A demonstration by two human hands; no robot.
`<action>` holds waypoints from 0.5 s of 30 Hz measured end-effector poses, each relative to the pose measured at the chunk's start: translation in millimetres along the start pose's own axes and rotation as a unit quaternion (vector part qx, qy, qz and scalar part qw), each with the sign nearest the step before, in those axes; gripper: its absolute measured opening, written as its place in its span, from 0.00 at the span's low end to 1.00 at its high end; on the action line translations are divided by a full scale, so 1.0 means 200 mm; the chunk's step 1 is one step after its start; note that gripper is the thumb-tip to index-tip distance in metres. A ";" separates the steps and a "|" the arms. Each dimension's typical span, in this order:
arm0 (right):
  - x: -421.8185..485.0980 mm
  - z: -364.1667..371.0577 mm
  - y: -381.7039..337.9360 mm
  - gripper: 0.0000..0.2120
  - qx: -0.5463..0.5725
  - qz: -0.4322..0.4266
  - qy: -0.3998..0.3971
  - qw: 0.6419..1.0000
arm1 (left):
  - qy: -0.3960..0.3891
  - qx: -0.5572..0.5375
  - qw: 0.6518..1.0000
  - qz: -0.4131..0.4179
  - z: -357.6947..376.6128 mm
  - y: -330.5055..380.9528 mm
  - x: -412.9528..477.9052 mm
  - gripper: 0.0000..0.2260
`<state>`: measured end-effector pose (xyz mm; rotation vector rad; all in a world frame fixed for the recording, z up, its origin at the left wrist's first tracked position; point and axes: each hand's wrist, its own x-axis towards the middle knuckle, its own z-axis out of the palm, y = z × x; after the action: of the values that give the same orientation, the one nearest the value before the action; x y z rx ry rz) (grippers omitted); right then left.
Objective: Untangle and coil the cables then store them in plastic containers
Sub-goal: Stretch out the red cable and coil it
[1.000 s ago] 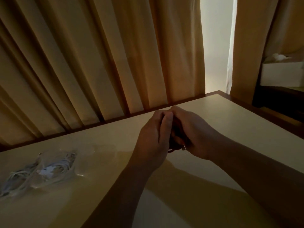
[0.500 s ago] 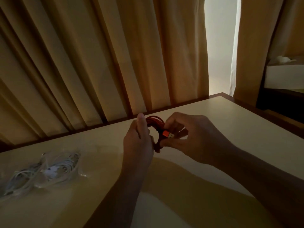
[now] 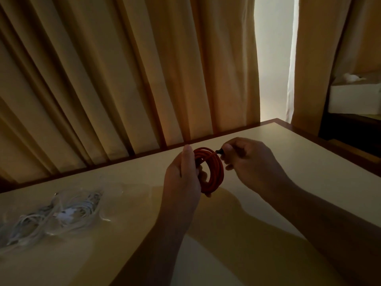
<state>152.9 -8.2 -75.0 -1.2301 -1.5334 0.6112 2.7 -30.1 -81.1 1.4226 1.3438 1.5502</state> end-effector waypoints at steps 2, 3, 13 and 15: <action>0.00 0.01 0.01 0.08 -0.012 0.005 -0.031 0.999 | 0.007 0.004 1.000 0.001 0.00 -0.02 0.00 0.21; -0.01 0.02 0.00 0.09 -0.014 -0.001 -0.042 0.999 | 0.011 0.012 1.000 0.008 0.00 -0.02 0.00 0.22; -0.03 0.01 -0.04 0.19 0.135 0.060 -0.208 0.967 | -0.009 0.064 0.997 0.032 -0.01 0.01 -0.02 0.20; -0.03 0.02 -0.04 0.24 0.047 0.029 -0.209 0.976 | -0.039 0.059 0.997 0.039 0.00 0.01 -0.03 0.18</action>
<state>146.2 -16.7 -71.9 -1.1223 -1.7920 1.0197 4.2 -35.4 -81.4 1.6085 1.3669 1.4685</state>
